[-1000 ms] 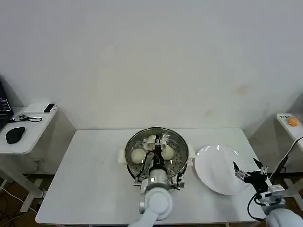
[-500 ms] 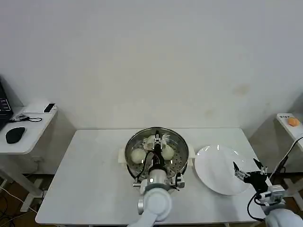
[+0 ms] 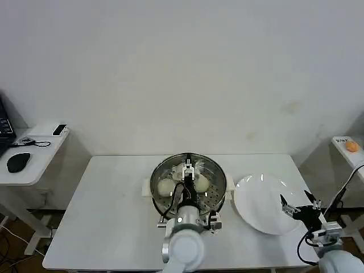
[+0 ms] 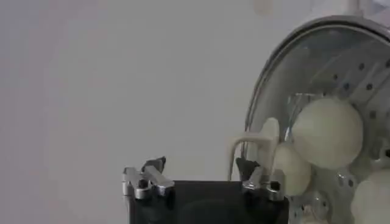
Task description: Take steamed baozi put them in steamer then cover it.
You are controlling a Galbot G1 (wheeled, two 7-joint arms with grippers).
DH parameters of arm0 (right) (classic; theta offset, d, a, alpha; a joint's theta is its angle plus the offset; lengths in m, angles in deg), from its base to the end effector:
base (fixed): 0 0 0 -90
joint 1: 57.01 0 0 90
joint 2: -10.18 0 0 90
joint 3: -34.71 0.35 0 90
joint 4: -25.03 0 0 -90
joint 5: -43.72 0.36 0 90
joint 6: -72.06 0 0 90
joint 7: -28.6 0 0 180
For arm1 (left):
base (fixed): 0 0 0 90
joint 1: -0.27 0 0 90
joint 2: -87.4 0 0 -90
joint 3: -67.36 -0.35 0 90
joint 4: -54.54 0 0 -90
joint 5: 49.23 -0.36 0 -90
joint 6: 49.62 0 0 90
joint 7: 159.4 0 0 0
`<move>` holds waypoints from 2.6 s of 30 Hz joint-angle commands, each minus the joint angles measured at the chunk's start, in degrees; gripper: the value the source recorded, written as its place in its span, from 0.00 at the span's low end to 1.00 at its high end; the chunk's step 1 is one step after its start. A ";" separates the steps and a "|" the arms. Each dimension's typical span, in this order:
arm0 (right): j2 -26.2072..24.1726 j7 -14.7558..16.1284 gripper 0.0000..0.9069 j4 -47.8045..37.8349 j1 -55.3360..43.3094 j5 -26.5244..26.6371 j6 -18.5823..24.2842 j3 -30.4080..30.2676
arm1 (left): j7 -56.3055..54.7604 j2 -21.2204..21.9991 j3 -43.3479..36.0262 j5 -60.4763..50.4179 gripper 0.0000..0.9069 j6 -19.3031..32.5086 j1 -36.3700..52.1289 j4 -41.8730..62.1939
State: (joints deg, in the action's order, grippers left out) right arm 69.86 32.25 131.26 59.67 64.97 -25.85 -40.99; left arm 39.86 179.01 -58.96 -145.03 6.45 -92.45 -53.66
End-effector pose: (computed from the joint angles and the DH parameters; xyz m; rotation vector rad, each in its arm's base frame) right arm 0.2220 -0.1996 -0.3042 -0.0070 -2.8822 0.2866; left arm 0.2642 -0.2092 -0.2446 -0.1150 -2.3388 -2.0662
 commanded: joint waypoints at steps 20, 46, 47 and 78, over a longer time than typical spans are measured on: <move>-0.35 0.09 1.00 -1.21 -0.93 0.03 0.07 -1.06 | 1.43 -3.28 1.27 0.34 1.00 0.87 -5.25 -8.09; 1.73 -0.26 1.00 -0.35 -1.00 8.86 2.36 -4.97 | -15.18 -17.88 44.80 77.29 1.00 19.36 -17.12 -19.27; 2.95 -0.62 1.00 -0.23 -1.17 8.07 3.00 -5.29 | -15.92 -18.22 45.85 82.50 1.00 21.63 -19.08 -17.51; 3.19 -5.01 1.00 -0.04 -1.40 2.44 3.40 -9.49 | -17.50 -15.42 45.56 99.93 1.00 29.27 -30.41 -6.19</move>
State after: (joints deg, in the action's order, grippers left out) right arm 72.41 27.96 131.41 58.57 71.25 -23.75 -49.81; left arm 22.29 162.99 -14.90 -49.68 33.36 -120.92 -61.09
